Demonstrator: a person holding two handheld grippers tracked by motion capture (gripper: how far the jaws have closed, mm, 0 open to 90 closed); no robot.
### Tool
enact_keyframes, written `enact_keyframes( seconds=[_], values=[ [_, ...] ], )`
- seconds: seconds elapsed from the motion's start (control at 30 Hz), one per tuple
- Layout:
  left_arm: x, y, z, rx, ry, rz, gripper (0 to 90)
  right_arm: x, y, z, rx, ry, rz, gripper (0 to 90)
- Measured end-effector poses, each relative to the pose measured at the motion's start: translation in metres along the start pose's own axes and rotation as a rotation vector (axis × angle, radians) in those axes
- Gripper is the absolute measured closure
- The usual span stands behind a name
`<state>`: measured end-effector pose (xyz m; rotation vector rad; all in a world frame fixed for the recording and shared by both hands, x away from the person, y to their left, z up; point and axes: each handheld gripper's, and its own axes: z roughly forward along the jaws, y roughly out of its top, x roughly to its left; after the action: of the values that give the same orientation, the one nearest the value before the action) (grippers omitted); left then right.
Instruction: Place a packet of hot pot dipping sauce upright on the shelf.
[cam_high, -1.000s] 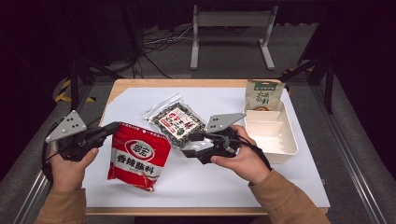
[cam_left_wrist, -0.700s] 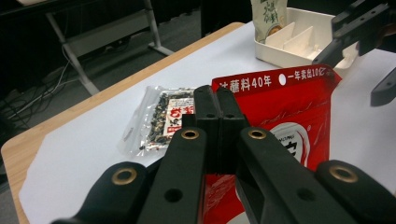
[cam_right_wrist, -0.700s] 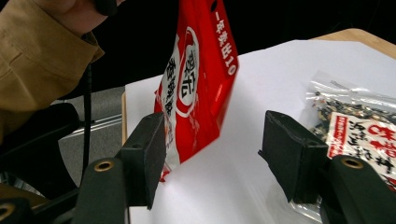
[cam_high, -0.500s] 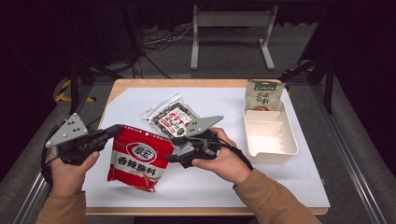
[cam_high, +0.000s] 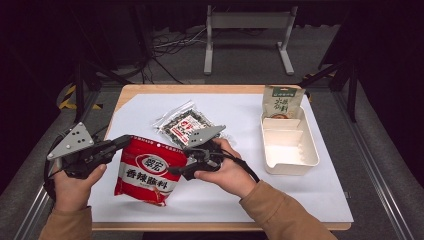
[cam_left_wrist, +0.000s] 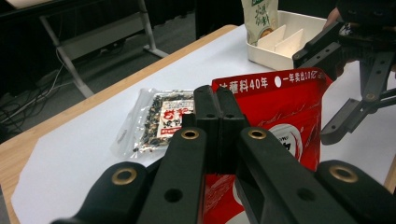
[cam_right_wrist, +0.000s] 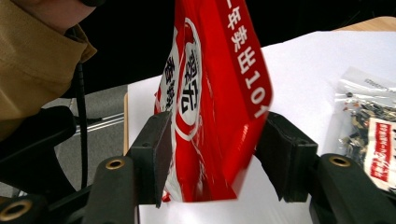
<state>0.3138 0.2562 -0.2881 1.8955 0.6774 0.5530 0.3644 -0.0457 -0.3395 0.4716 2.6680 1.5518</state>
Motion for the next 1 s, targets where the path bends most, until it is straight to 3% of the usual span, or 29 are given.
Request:
enact_keyframes(
  seconds=[0.17,0.23,0.33,0.37,0.57,0.73,1.0],
  values=[
    [0.001,0.0,0.0,0.001,-0.002,0.009,90.0,-0.001,0.0,0.006,0.002,0.005,0.01,49.1],
    [0.001,0.0,0.0,0.002,-0.004,0.009,90.0,-0.001,0.0,0.007,0.012,0.003,0.001,58.1],
    [0.0,0.0,0.0,-0.002,-0.005,-0.001,90.0,0.0,0.0,0.008,0.016,-0.004,-0.008,62.8],
    [0.0,0.0,0.0,-0.006,-0.004,0.004,90.0,0.0,0.001,0.008,0.018,0.018,0.002,71.3],
    [0.0,0.0,-0.003,-0.022,-0.01,0.004,90.0,0.0,0.004,0.005,0.019,0.051,0.003,87.3],
    [0.001,-0.001,-0.005,-0.044,-0.014,-0.005,90.0,0.0,0.007,-0.003,-0.018,0.053,0.009,88.2],
    [0.001,-0.001,-0.005,-0.068,-0.035,-0.003,90.0,0.001,0.016,-0.019,-0.038,0.032,-0.031,88.5]
  ],
)
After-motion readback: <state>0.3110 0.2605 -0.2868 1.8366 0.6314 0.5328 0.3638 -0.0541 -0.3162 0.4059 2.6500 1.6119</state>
